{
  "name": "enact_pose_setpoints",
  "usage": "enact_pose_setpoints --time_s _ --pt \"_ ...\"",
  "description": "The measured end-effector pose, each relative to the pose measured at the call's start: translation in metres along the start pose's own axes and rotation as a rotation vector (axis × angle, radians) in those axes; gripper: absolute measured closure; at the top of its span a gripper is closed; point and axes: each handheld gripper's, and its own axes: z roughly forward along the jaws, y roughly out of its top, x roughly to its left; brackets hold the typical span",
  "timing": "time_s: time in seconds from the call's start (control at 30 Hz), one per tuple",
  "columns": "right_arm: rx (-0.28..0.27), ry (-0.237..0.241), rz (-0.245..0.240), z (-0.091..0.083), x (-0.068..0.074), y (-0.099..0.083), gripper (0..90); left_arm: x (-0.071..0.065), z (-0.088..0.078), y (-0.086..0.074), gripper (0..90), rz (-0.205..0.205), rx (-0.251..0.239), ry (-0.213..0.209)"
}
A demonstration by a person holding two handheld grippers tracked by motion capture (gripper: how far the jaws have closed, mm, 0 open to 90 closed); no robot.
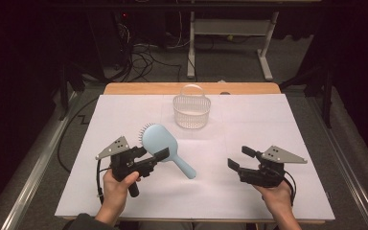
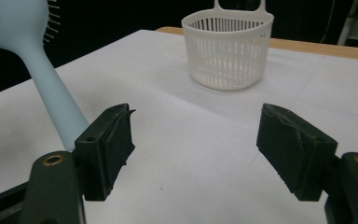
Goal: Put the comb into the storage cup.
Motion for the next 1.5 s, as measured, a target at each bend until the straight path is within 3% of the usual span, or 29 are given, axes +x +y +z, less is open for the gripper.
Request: enact_pose_setpoints --time_s 0.4,0.6,0.8,0.93,1.03,1.23,1.5 --pt "-0.053 -0.07 -0.002 -0.031 -0.019 -0.02 25.5 0.0 0.0 0.001 53.3 0.001 -0.002 0.014" --pt "-0.095 -0.096 0.027 -0.044 -0.027 -0.029 24.1 0.002 -0.002 0.002 53.3 -0.001 -0.01 0.028" --pt "-0.092 -0.138 0.033 -0.059 -0.037 -0.043 23.4 0.003 -0.004 0.003 53.3 0.001 -0.011 0.04" --pt "-0.093 -0.161 0.07 -0.068 -0.045 -0.054 24.2 0.004 -0.004 0.004 53.3 0.008 -0.01 0.048" --pt "-0.115 -0.19 0.057 -0.075 -0.046 -0.058 24.9 0.007 -0.003 0.004 53.3 0.005 -0.006 0.065" --pt "-0.118 -0.182 0.097 -0.078 -0.052 -0.063 24.7 0.007 -0.007 0.007 53.3 0.006 -0.016 0.077" --pt "-0.101 -0.184 0.084 -0.07 -0.052 -0.061 24.5 0.011 -0.015 0.018 53.3 0.006 -0.048 0.083"
